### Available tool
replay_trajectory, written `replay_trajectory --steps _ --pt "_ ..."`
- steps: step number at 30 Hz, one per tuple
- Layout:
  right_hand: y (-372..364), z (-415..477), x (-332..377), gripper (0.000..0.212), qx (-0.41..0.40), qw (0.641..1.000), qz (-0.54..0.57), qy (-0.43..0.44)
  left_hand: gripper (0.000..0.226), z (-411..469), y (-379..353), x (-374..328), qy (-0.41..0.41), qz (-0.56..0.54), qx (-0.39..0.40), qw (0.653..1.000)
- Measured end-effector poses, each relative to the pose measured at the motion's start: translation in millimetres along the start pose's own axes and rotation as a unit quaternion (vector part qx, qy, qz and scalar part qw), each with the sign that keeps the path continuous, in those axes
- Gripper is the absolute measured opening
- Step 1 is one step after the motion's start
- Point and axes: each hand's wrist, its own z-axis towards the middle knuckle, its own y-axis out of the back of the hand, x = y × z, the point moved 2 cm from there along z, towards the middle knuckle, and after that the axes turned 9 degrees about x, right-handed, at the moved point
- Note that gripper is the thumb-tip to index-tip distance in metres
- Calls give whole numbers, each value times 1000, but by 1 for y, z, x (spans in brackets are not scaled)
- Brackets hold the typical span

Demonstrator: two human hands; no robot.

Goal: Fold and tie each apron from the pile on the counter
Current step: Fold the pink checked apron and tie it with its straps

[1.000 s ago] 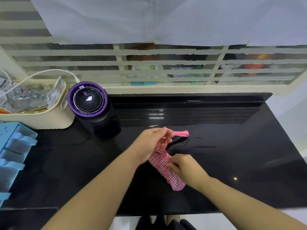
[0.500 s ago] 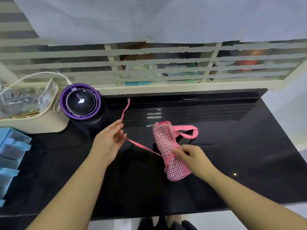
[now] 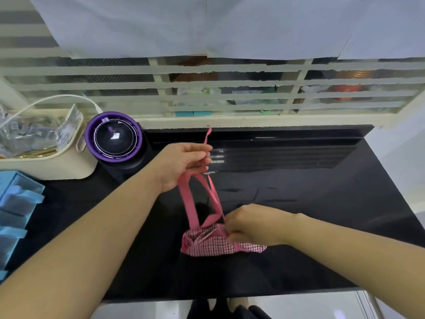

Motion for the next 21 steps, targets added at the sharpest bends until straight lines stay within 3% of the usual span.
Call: replay_trajectory --steps 5,7,11,14,16,18,21 --pt "1 -6 -30 26 -34 986 132 -90 24 -35 -15 -8 -115 263 -24 958" --pt "-1 -6 -39 26 -46 977 170 -118 25 -53 -27 4 -164 306 -22 938" --pt "-11 1 -46 34 -37 970 178 -161 18 -76 -55 26 -290 425 23 857" --pt "-19 9 -42 24 -10 973 159 -169 16 -65 -64 16 -315 449 27 836" --pt "-18 14 -33 24 4 975 164 -152 17 -46 -64 -2 -282 457 -13 844" --pt "-13 19 -21 32 23 981 156 -116 20 -19 -57 -19 -184 465 -59 864" --pt "-5 23 -9 30 60 984 124 -110 25 20 -41 -28 -60 528 -68 844"
